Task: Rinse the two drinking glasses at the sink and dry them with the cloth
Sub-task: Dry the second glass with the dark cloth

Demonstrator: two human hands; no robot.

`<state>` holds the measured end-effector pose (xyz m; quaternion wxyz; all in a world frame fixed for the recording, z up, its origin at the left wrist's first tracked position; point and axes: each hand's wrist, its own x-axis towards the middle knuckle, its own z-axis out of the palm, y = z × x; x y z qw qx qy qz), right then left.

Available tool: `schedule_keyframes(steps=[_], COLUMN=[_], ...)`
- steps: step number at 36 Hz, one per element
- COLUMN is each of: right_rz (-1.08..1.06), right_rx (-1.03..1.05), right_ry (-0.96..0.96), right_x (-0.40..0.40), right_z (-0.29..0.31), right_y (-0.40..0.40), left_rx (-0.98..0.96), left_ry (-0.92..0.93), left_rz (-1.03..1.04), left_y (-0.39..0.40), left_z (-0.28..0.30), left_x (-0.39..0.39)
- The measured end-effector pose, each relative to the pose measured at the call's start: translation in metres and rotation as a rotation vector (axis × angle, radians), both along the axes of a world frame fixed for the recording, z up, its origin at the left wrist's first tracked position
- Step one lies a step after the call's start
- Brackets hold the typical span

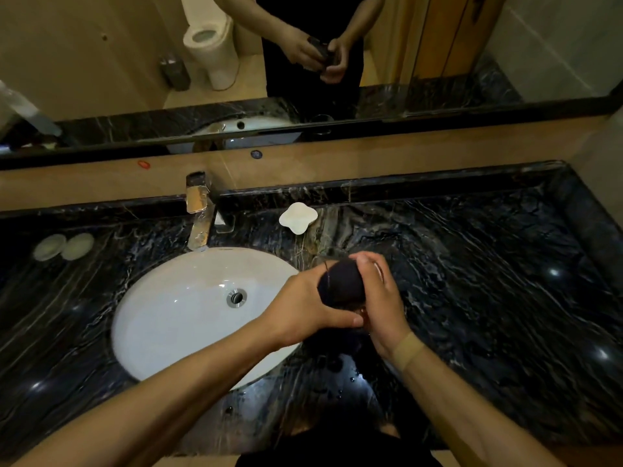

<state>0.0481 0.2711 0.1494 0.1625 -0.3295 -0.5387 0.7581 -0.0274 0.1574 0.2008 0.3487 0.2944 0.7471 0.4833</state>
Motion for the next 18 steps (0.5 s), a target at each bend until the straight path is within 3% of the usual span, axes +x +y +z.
schedule_keyframes(steps=[3, 6, 9, 11, 14, 18], right_rz=[0.113, 0.376, 0.617, 0.69, 0.661, 0.405], right_rx=[-0.289, -0.516, -0.565, -0.543, -0.545, -0.466], right_ry=[-0.132, -0.292, -0.413, -0.43, -0.3, -0.053], right_x=[0.002, 0.004, 0.004, 0.003, 0.002, 0.002], right_z=[0.006, 0.01, 0.009, 0.009, 0.008, 0.007], right_y=[0.006, 0.02, 0.028, 0.029, 0.027, 0.013], left_rx=[-0.043, -0.127, -0.155, -0.148, -0.146, -0.072], left_ry=[0.356, 0.636, 0.894, 0.955, 0.783, 0.133], left_rz=[-0.188, -0.437, -0.645, -0.7, -0.619, -0.127], left_y=[-0.005, -0.012, -0.017, -0.019, -0.021, -0.019], left_z=[-0.004, -0.015, -0.02, -0.019, -0.019, -0.017], left_x=[-0.006, -0.015, -0.017, -0.02, -0.026, -0.02])
